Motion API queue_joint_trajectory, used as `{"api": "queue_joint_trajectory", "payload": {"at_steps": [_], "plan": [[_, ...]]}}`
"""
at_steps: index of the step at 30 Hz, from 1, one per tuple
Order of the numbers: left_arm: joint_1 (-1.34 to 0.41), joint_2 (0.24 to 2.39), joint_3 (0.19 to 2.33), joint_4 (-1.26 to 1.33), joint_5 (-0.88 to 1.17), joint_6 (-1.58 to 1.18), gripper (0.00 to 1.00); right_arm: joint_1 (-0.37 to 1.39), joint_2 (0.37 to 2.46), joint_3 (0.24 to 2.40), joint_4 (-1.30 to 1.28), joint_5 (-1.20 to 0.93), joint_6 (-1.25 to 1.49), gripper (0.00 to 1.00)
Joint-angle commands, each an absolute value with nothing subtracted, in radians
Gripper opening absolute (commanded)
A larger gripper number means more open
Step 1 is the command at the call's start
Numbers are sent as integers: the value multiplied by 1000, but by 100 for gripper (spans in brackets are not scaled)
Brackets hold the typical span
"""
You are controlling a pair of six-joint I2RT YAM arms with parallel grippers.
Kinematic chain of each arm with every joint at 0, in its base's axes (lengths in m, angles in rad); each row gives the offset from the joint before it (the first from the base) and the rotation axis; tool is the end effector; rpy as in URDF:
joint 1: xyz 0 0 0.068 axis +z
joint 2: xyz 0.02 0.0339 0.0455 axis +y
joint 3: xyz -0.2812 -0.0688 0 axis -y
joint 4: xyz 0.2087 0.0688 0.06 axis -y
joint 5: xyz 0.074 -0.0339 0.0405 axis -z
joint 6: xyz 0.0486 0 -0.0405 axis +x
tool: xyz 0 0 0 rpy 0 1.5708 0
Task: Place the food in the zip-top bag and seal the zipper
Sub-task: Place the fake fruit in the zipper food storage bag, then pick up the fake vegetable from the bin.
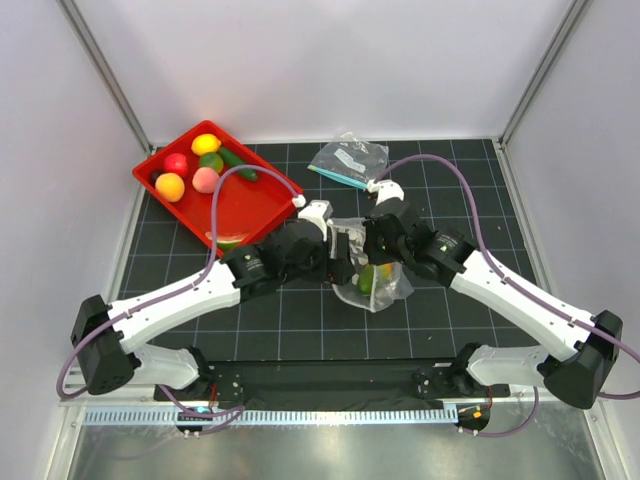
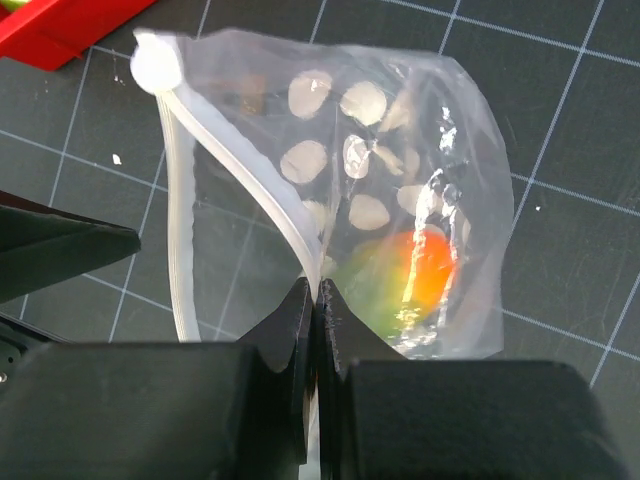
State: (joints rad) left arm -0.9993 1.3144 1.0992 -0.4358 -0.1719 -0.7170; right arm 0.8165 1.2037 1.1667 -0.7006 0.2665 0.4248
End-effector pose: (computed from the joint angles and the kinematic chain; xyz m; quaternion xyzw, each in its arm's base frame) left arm 0.1489 -0.2162 0.3257 0.0879 0.8893 -0.2843 0.3473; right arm 0.1595 0.1511 0.3469 -0.1236 0.8995 0.1344 0.3969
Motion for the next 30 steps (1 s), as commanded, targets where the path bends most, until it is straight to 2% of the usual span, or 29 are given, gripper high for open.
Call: {"api": "queue_joint_trajectory", "payload": {"at_steps": [1,9,15,22,30], "plan": [[-1003,1264,1114,-400,-158,-703,91,821,1183,1160,-655,275,440,1],[-950,1154,1129,-488,-235,-652,90,818,1163,1164,-681,331,449,1],[-741,1115,1117,-509,-151,-627,90,808,1098,1160,-687,360,456,1],[-485,1178,1078,-359,-101,-666,90,808,1065,1164,-703,365,456,1],[-335,1376,1163,-273,-104,-684,92,808,1011,1157,-715,377,456,1]]}}
